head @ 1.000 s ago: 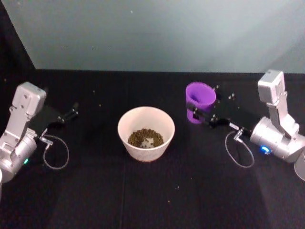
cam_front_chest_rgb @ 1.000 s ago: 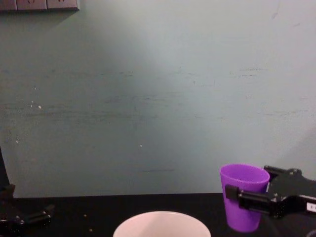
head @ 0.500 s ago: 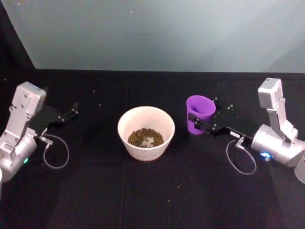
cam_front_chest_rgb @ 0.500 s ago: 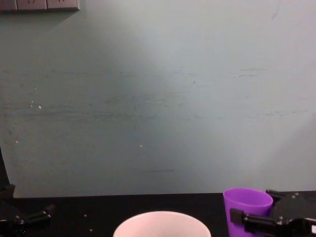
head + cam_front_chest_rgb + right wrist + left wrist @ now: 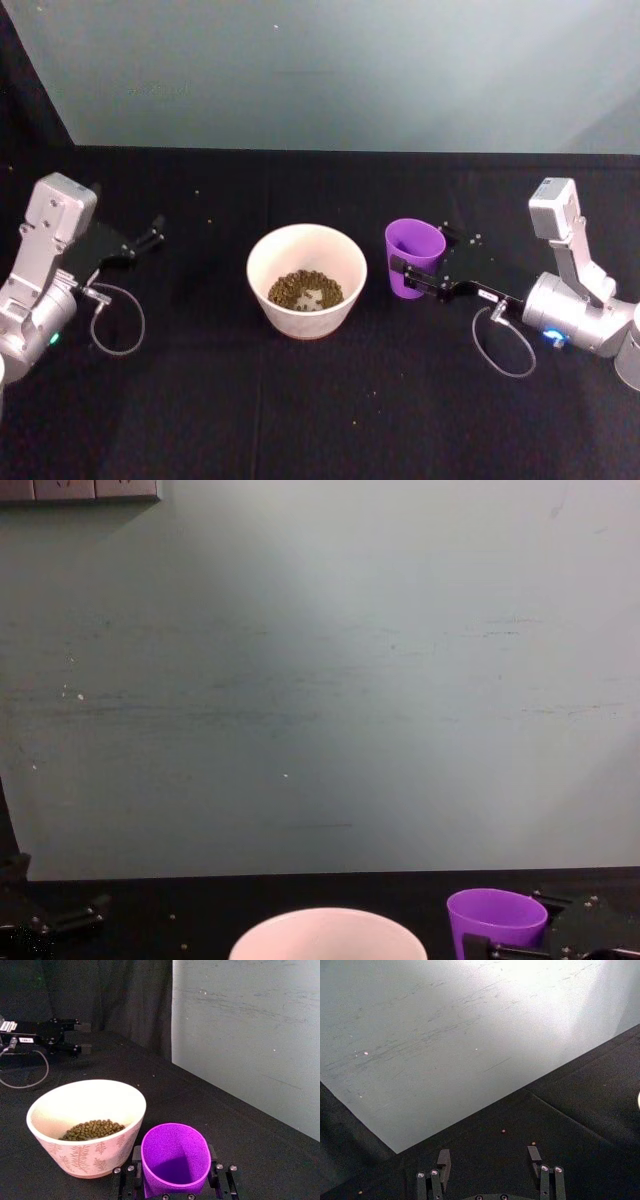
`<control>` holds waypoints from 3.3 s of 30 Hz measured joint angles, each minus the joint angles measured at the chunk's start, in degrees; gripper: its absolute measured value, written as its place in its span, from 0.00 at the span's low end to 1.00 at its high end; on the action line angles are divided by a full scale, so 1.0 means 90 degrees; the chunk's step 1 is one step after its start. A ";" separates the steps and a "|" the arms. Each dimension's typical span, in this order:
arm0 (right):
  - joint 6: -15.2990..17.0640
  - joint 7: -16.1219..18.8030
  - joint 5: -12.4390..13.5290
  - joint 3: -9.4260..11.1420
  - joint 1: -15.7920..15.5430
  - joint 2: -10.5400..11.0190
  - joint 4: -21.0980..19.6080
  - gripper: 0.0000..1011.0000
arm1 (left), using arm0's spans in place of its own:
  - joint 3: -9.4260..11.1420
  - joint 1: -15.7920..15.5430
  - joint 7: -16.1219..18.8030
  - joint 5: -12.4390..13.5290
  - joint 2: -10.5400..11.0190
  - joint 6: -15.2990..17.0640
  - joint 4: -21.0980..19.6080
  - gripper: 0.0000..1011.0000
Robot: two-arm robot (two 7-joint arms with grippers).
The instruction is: Pick up the cup and pour the mung beans from the cup into the bowl.
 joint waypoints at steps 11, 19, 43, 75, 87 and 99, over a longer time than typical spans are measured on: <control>-0.0005 -0.0030 -0.0022 -0.0002 0.0017 -0.0007 0.0051 0.72 | 0.0000 0.0000 0.0000 0.0000 0.0000 0.0000 0.0000 0.99; -0.0002 -0.0038 -0.0031 0.0001 0.0017 -0.0005 0.0048 0.72 | 0.0000 0.0000 0.0000 0.0000 0.0000 0.0000 0.0000 0.99; 0.0275 -0.0222 0.0336 0.0305 -0.0388 0.0253 -0.1018 0.99 | 0.0000 0.0000 0.0000 0.0000 0.0000 0.0000 0.0000 0.99; 0.1155 -0.3906 -0.0339 0.1801 -0.1722 -0.0281 -0.2749 0.99 | 0.0000 0.0000 0.0000 0.0000 0.0000 0.0000 0.0000 0.99; 0.1153 -0.3938 -0.0345 0.1798 -0.1729 -0.0275 -0.2771 0.99 | 0.0000 0.0000 0.0000 0.0000 0.0000 0.0000 0.0000 0.99; 0.1153 -0.3952 -0.0347 0.1795 -0.1735 -0.0270 -0.2779 0.99 | 0.0000 0.0000 0.0000 0.0000 0.0000 0.0000 0.0000 0.99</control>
